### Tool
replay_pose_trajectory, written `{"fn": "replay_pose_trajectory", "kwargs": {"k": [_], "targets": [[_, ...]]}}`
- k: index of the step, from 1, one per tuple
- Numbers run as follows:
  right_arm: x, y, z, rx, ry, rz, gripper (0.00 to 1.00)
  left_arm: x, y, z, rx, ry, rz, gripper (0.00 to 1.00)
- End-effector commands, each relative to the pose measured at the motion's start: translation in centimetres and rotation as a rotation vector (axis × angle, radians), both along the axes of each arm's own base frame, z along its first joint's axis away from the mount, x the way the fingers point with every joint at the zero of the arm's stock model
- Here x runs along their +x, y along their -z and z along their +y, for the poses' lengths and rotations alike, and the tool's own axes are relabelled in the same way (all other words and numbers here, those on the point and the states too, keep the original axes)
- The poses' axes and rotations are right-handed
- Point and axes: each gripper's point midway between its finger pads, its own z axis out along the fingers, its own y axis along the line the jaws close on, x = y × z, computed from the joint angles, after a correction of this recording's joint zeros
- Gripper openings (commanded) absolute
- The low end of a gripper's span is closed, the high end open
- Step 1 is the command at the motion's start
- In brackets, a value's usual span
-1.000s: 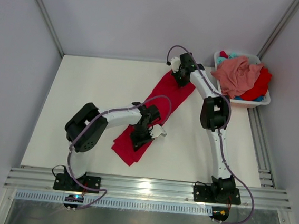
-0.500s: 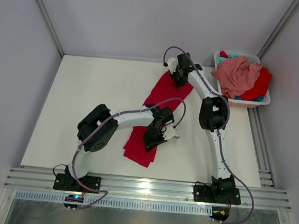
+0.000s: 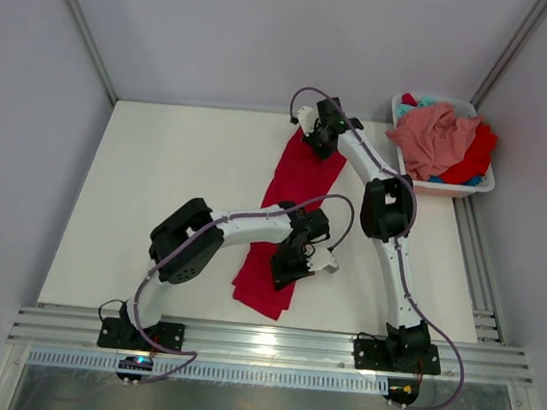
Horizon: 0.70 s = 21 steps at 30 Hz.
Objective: Fold and stack the t-shirts
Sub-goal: Fold the tshirt
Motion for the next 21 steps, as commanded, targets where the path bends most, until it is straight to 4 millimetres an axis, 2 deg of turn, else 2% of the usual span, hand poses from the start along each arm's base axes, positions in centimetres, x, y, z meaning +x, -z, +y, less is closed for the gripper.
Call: {"fn": "replay_pose_trajectory", "kwargs": {"k": [1,10,21], "targets": [[1.1,-1.3,1.2,0.014,-0.029,-0.066,0.03,-1.5,2.0,-1.2,-0.015,0.066,0.047,0.0],[1.1,-0.7,2.0,0.002,-0.067,-0.074,0.03,-0.5,2.2,-2.9,-0.035,0.079,0.01,0.0],[0.5,-0.9,4.6,0.032,-0.121,-0.079,0.03,-0.1,2.2,-5.1,-0.053,0.099,-0.002,0.0]]}}
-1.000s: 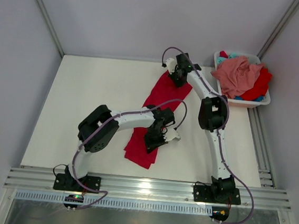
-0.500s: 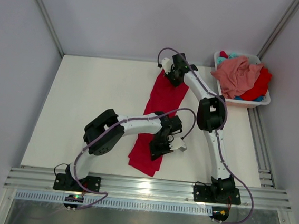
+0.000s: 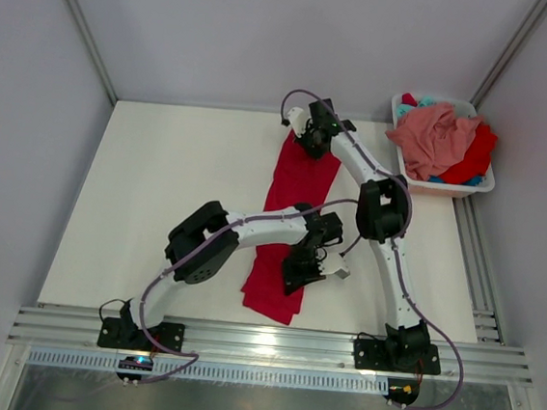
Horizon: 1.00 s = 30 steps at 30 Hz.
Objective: Fold and stack the t-shirts
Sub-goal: Fold the tshirt
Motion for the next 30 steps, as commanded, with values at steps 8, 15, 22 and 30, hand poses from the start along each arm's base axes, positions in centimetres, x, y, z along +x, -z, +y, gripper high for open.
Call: {"fn": "replay_pose_trajectory", "kwargs": {"k": [8,15,22,30], "targets": [[-1.5,-4.0,5.3,0.133,-0.089,-0.024,0.03,0.3,2.5,-3.4,-0.078,0.095,-0.09,0.0],[-4.1,-5.3,8.6,0.182,-0.154,0.01,0.03,-0.2,2.8,-4.7,-0.092,0.124,-0.088,0.0],[-4.7,-5.2,10.2,0.189,-0.18,0.01,0.03,-0.7,3.2,-5.6,-0.103,0.14,-0.085,0.0],[-3.9,-6.2,9.2,0.167,-0.119,-0.037,0.04,1.7,3.7,-4.9,-0.056,0.137,-0.251,0.0]]}}
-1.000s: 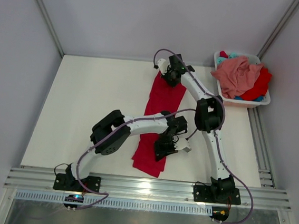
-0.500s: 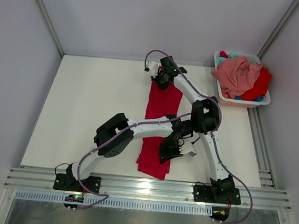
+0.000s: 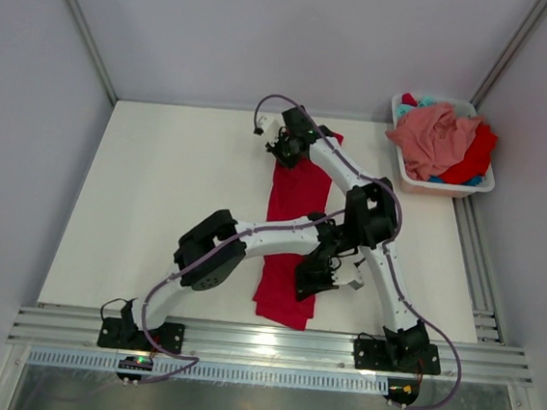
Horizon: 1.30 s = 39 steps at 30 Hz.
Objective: Fold and stack the t-shirts
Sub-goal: Fold the tshirt
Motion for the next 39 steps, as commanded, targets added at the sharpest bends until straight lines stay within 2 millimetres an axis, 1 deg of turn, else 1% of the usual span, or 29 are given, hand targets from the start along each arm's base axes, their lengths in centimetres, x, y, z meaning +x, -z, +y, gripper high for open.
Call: {"fn": "replay_pose_trajectory", "kwargs": {"k": [1,2,3,4,6,8,9,10,11,12,13,14,15,16,18,21,24,25,26,27,29,30,32,33,34,35,36,37,39], "targets": [[1.1,-5.5,-1.0,0.025,0.062,-0.114,0.05,3.6,2.5,-1.8,-0.058,0.045,-0.246,0.0],[1.1,-6.0,-1.3,0.028,0.073,-0.125,0.06,4.2,2.1,-2.3,-0.087,0.037,-0.285,0.0],[1.6,-8.1,-1.6,0.057,0.091,-0.17,0.06,4.5,1.9,-1.9,-0.084,0.028,-0.312,0.0],[1.3,-7.9,-2.0,0.063,0.115,-0.155,0.07,5.6,0.6,-2.4,-0.118,0.009,-0.371,0.03],[1.4,-10.1,-2.5,0.102,0.142,-0.186,0.11,6.0,-0.3,-2.5,-0.135,-0.004,-0.392,0.09],[1.3,-11.5,-2.7,0.127,0.159,-0.194,0.17,6.5,-1.2,-2.2,-0.134,-0.015,-0.416,0.16],[1.1,-12.6,-3.0,0.137,0.163,-0.209,0.2,6.7,-1.6,-2.2,-0.136,-0.017,-0.427,0.26],[1.0,-13.1,-3.3,0.141,0.171,-0.217,0.22,7.0,-1.9,-2.1,-0.131,-0.02,-0.443,0.33],[1.1,-14.1,-3.2,0.168,0.171,-0.24,0.36,7.2,-2.6,-2.2,-0.147,-0.026,-0.457,0.39],[0.5,-13.8,-3.4,0.175,0.156,-0.228,0.4,7.2,-2.7,-1.9,-0.148,-0.029,-0.461,0.52],[0.3,-15.4,-3.7,0.201,0.149,-0.246,0.43,7.3,-3.0,-1.9,-0.159,-0.033,-0.462,0.56],[0.1,-15.9,-3.7,0.221,0.142,-0.247,0.45,7.3,-3.3,-2.0,-0.171,-0.035,-0.461,0.59],[-0.1,-16.1,-3.8,0.229,0.146,-0.243,0.54,7.3,-3.8,-1.9,-0.179,-0.038,-0.459,0.61],[-0.3,-16.4,-4.0,0.232,0.144,-0.241,0.58,7.1,-4.0,-2.1,-0.191,-0.047,-0.439,0.61],[-0.2,-16.7,-4.2,0.222,0.139,-0.252,0.6,6.9,-4.3,-2.1,-0.19,-0.049,-0.422,0.61],[-0.1,-16.3,-4.6,0.202,0.138,-0.248,0.63,6.1,-4.7,-2.0,-0.192,-0.05,-0.371,0.6],[0.4,-15.6,-5.8,0.182,0.167,-0.233,0.64,5.4,-6.3,-1.3,-0.209,-0.082,-0.3,0.58],[0.6,-15.4,-6.2,0.187,0.186,-0.22,0.64,5.2,-7.5,-0.9,-0.221,-0.097,-0.291,0.58],[0.7,-15.2,-6.7,0.188,0.201,-0.208,0.64,4.9,-7.9,-0.5,-0.223,-0.118,-0.267,0.57],[1.3,-15.4,-7.9,0.193,0.229,-0.206,0.64,5.1,-8.4,0.1,-0.228,-0.138,-0.248,0.56],[1.7,-15.6,-9.2,0.208,0.274,-0.187,0.64,4.4,-9.7,1.0,-0.248,-0.148,-0.211,0.55],[2.3,-16.5,-10.7,0.22,0.307,-0.197,0.64,4.2,-9.5,1.9,-0.238,-0.146,-0.2,0.54],[2.6,-17.2,-12.1,0.235,0.348,-0.184,0.66,3.2,-10.2,2.6,-0.255,-0.125,-0.175,0.52],[2.9,-18.1,-12.8,0.243,0.365,-0.2,0.66,2.5,-9.9,3.1,-0.251,-0.11,-0.152,0.5],[3.3,-18.6,-14.1,0.243,0.391,-0.206,0.67,1.9,-10.0,3.1,-0.26,-0.104,-0.121,0.49],[3.2,-18.6,-14.8,0.229,0.404,-0.195,0.67,1.5,-9.9,3.3,-0.256,-0.098,-0.102,0.49],[3.3,-19.1,-15.3,0.219,0.408,-0.204,0.7,1.2,-9.7,3.8,-0.236,-0.091,-0.09,0.47],[3.3,-19.2,-16.1,0.207,0.421,-0.203,0.72,1.1,-9.5,3.9,-0.228,-0.093,-0.087,0.47],[2.5,-18.7,-16.8,0.196,0.429,-0.164,0.78,1.6,-9.1,4.2,-0.212,-0.094,-0.114,0.46]]}}
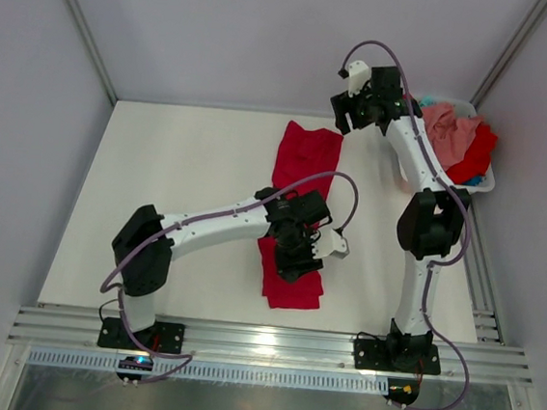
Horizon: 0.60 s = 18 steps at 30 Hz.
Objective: Fold and stack the t-shirts
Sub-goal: Fold the tshirt
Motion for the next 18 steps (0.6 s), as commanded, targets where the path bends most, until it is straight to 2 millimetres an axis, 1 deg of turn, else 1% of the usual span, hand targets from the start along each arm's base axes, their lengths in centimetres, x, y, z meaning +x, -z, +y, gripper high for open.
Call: {"fn": "replay_pose_trajectory", "kwargs": {"k": [1,2,3,4,5,6,7,9,13,16,18], "targets": [[-1.5,-2.3,-0.4,0.029,0.002,0.018,0.82,-1.2,1.3,1.2,0.048,0.027,0.041,0.45],[-2.3,-1.8,-0.3,0.034,-0.011,0.052,0.84,-0.9,1.5,1.3,0.051,0.024,0.023,0.45],[-3.0,-0.7,-0.3,0.032,-0.026,0.086,0.86,-0.7,1.8,1.3,0.057,0.023,0.019,0.43],[-3.4,-0.2,-0.4,0.026,-0.029,0.101,0.88,-0.6,2.1,1.2,0.057,0.023,0.015,0.43],[-3.6,-0.3,-0.5,0.022,-0.027,0.096,0.89,-0.4,2.3,1.2,0.063,0.021,0.009,0.42],[-4.1,1.2,-1.0,0.002,-0.017,0.123,0.89,-0.3,2.7,1.2,0.07,0.019,0.011,0.42],[-4.2,1.4,-1.1,-0.009,-0.018,0.122,0.9,-0.2,3.4,1.2,0.087,0.022,0.014,0.42],[-4.4,2.0,-1.3,-0.017,-0.015,0.134,0.9,0.0,4.1,1.1,0.1,0.019,0.013,0.4],[-4.9,2.2,-1.1,0.001,-0.023,0.156,0.9,-0.4,6.2,1.1,0.119,0.042,0.055,0.37],[-5.2,1.9,-0.9,0.016,-0.032,0.157,0.9,-0.5,7.0,0.4,0.099,0.049,0.081,0.33],[-5.4,1.9,-0.7,0.025,-0.037,0.16,0.9,-0.7,7.6,0.1,0.102,0.055,0.103,0.27]]}}
